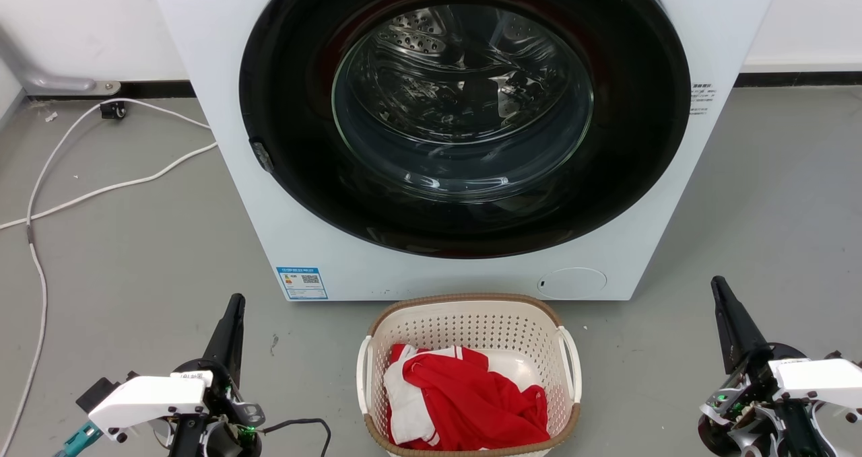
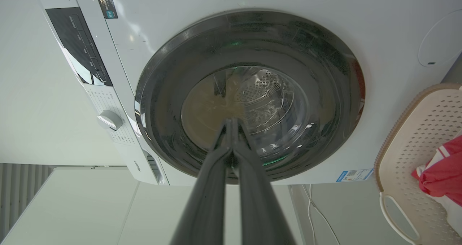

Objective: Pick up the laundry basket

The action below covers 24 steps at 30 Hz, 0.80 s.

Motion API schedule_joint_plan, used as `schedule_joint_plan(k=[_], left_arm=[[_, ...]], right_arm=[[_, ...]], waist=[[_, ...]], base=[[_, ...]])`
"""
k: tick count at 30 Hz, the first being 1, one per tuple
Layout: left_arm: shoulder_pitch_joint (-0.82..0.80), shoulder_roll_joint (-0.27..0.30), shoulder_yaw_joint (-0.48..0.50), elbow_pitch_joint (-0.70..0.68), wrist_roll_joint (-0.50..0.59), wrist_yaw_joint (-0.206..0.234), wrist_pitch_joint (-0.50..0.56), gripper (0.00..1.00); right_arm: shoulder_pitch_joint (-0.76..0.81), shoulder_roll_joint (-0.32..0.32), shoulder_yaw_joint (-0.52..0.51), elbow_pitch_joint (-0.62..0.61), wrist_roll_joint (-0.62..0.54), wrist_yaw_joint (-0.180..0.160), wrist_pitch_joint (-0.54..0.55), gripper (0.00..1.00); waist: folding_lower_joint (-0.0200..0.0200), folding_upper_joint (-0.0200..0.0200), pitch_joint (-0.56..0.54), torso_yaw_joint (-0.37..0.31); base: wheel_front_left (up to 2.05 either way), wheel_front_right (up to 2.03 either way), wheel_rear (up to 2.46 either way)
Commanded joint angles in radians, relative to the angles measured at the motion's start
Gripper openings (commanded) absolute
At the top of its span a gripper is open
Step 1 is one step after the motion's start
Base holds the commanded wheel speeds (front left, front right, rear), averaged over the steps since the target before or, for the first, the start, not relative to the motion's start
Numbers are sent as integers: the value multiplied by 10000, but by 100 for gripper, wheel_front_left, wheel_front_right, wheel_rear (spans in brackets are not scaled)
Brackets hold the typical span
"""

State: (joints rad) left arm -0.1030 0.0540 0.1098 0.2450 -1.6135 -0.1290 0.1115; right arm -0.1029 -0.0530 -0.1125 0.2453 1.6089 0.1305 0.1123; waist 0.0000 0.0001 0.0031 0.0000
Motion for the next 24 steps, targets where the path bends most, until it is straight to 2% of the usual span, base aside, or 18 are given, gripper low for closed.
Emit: schedule_joint_plan(k=[1, 15, 16, 24], left_arm=[[-95, -3, 35, 14, 43, -33, 13, 0], [-97, -10, 46, 14, 56, -33, 25, 0], [-1, -10, 7, 3, 4, 2, -1, 100], [-88, -19, -437, 59, 137, 5, -373, 100]], right_arm=[[-105, 28, -11, 9, -40, 4, 13, 0], [-106, 30, -14, 9, -43, 4, 18, 0], [0, 2, -3, 0, -2, 0, -2, 100], [141, 4, 134, -129, -113, 2, -320, 100]], waist=[[0, -1, 0, 0], [0, -1, 0, 0], [0, -1, 1, 0], [0, -1, -8, 11]], base=[[0, 0, 0], [0, 0, 0], [0, 0, 0], [0, 0, 0]])
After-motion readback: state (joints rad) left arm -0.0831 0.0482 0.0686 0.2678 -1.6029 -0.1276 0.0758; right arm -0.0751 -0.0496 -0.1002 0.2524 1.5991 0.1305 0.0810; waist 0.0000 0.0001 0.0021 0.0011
